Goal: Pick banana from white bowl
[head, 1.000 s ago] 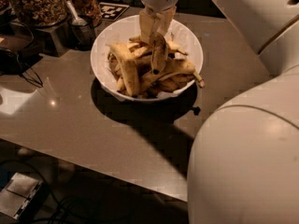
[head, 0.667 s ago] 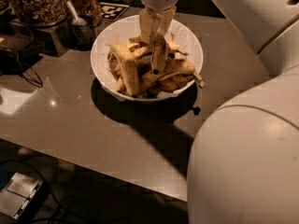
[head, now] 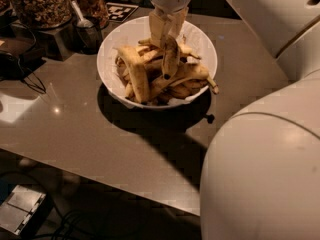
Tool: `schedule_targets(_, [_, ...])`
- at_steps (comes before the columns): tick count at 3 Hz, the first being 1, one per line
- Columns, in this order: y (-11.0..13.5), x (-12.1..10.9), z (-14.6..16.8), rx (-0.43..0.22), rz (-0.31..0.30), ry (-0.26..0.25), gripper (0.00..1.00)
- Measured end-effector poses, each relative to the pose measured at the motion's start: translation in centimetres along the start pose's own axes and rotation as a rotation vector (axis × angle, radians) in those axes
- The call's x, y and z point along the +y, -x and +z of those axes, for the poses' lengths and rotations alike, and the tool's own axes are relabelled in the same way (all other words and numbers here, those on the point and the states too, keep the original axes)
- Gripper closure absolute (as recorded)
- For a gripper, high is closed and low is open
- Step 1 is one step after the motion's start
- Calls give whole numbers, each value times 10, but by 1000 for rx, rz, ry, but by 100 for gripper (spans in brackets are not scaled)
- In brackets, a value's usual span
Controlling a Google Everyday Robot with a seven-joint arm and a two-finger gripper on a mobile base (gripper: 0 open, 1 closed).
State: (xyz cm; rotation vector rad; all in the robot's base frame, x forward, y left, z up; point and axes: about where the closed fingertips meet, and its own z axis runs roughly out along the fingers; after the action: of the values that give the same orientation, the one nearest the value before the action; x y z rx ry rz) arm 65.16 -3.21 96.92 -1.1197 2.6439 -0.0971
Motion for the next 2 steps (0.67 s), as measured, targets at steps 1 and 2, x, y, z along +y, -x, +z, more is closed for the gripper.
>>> schedule_targets(1, [0,0,0,0,0,0,34])
schedule_targets(2, [0,0,0,0,0,0,12])
